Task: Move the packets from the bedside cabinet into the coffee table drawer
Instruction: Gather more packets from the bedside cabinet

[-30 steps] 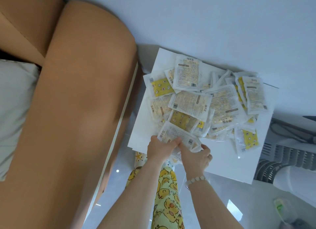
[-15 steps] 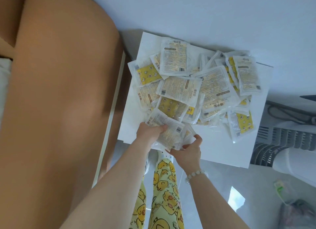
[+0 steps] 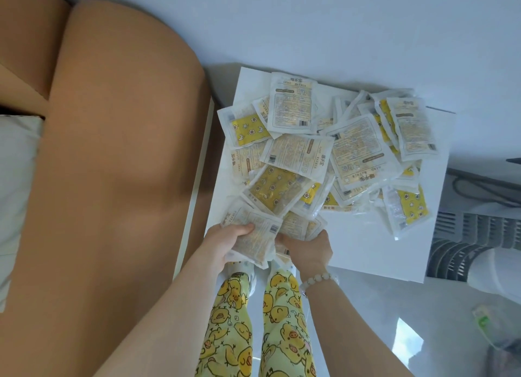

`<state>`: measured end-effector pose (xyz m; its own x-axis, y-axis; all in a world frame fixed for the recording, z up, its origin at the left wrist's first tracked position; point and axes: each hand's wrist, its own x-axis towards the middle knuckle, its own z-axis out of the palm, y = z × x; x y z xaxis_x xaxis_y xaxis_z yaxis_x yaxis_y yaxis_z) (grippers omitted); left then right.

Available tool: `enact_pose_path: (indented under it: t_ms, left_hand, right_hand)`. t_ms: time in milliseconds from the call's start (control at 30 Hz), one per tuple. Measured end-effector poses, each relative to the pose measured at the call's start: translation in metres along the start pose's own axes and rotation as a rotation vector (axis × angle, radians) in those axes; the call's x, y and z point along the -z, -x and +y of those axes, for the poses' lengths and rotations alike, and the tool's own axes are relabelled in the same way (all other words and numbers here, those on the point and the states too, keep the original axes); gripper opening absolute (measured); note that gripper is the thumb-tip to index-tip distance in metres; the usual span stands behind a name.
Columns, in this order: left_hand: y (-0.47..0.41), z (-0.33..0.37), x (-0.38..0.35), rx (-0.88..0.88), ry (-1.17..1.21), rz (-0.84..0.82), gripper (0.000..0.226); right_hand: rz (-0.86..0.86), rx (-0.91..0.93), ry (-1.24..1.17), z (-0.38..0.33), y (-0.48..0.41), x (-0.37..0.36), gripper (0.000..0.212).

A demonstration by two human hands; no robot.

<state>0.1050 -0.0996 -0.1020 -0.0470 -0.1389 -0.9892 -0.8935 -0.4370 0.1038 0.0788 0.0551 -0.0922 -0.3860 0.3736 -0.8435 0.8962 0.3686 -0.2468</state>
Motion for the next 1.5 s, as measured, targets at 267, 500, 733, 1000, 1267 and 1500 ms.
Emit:
enact_pose_path:
  t_ms: [267,500,733,1000,1267,1500]
  left_hand:
    - [0.005,-0.025,0.015,0.006,-0.026,-0.003,0.064]
    - [0.029,-0.04,0.018,0.013,-0.045,-0.103,0.037]
    - [0.065,-0.043,0.023,-0.055,-0.055,-0.127,0.016]
    - [0.094,-0.041,0.022,-0.112,-0.086,-0.163,0.035]
    - [0.15,0.005,-0.006,-0.198,-0.168,-0.294,0.044]
    - [0.201,0.056,-0.049,-0.318,-0.307,-0.408,0.045]
  right_hand:
    - [0.008,-0.101,0.021,0.024,-0.005,0.025,0.045]
    - [0.016,-0.109,-0.064,0.042,0.003,0.041,0.031]
    - [0.031,-0.114,-0.176,0.048,0.024,0.058,0.028]
    - [-0.048,-0.147,-0.455,0.039,0.042,0.091,0.033]
    - [-0.272,-0.088,-0.823,0.012,0.065,0.172,0.05]
    - [-0.555,0.166,-0.901,-0.047,0.108,0.231,0.019]
